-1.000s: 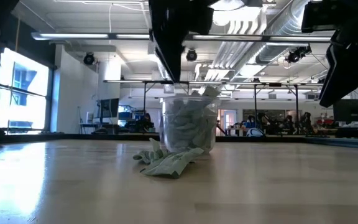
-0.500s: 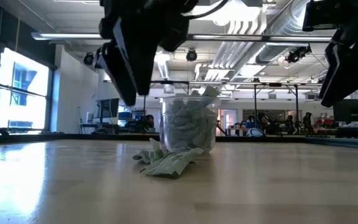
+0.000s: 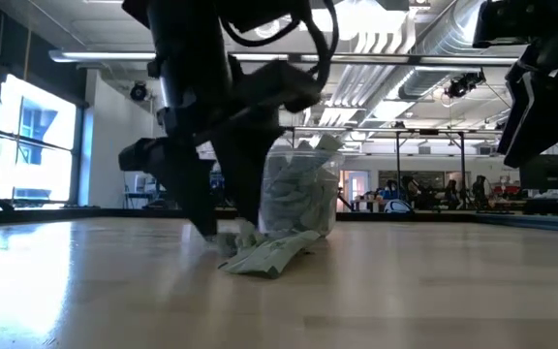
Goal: Pick and place Stevia / Truvia into bins
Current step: Put the stevia packet into the transparent container
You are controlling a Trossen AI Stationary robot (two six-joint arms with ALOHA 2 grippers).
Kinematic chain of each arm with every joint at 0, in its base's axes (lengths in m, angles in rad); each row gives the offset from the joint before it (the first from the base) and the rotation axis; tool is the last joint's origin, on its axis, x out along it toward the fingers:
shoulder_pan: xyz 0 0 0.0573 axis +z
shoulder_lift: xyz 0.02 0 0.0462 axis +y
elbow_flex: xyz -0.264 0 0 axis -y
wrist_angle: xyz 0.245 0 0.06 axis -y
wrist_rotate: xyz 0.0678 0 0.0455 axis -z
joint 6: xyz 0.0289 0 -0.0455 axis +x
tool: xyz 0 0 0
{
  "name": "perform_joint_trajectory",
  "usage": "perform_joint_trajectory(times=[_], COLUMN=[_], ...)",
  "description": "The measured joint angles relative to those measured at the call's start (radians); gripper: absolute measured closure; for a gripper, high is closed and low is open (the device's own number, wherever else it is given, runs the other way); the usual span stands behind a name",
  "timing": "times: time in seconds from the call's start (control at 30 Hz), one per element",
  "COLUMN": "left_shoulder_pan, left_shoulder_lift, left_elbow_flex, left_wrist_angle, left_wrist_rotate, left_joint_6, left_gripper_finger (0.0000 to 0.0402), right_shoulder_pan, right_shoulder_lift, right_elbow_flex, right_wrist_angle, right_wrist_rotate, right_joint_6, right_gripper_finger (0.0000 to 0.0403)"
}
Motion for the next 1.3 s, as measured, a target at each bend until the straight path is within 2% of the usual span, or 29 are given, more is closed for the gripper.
perform_joint_trajectory(times=[0.17, 0.33, 0.47, 0.63, 0.73, 0.83, 0.93, 1.0, 1.13, 1.23, 1.3], left_shoulder_pan=[-0.001, 0.000, 0.001, 0.002, 0.002, 0.019, 0.077, 0.120, 0.219, 0.287, 0.302], left_shoulder_lift=[0.034, 0.049, 0.050, 0.051, 0.020, -0.042, -0.182, -0.276, -0.427, -0.419, -0.373], left_elbow_flex=[0.005, 0.007, 0.005, 0.004, -0.003, -0.014, -0.005, -0.007, -0.002, -0.003, -0.004], left_wrist_angle=[-0.037, -0.122, -0.216, -0.303, -0.381, -0.510, -0.615, -0.577, -0.329, -0.161, -0.049], left_wrist_rotate=[-0.012, -0.012, -0.003, 0.026, 0.005, -0.066, -0.137, -0.190, -0.273, -0.262, -0.203], left_joint_6=[0.009, 0.081, 0.167, 0.261, 0.290, 0.288, 0.286, 0.308, 0.357, 0.413, 0.431], left_gripper_finger=[0.0163, 0.0174, 0.0221, 0.0317, 0.0374, 0.0378, 0.0361, 0.0360, 0.0382, 0.0381, 0.0375], right_shoulder_pan=[-0.002, -0.002, -0.002, -0.002, -0.002, -0.002, 0.000, 0.000, -0.002, -0.009, -0.013], right_shoulder_lift=[0.000, 0.000, 0.000, 0.000, 0.000, 0.000, 0.000, 0.000, 0.000, 0.000, 0.000], right_elbow_flex=[0.000, 0.000, 0.000, 0.000, 0.000, 0.000, 0.000, 0.000, 0.000, 0.000, 0.000], right_wrist_angle=[-0.008, -0.017, -0.020, -0.021, -0.021, -0.021, -0.021, -0.021, -0.021, -0.020, -0.020], right_wrist_rotate=[0.002, 0.003, 0.003, 0.013, 0.021, 0.029, 0.031, 0.037, 0.045, 0.042, 0.033], right_joint_6=[0.000, 0.000, 0.000, 0.000, 0.010, 0.027, 0.027, 0.027, 0.028, 0.030, 0.030], right_gripper_finger=[0.0126, 0.0126, 0.0126, 0.0126, 0.0126, 0.0126, 0.0126, 0.0126, 0.0126, 0.0126, 0.0126])
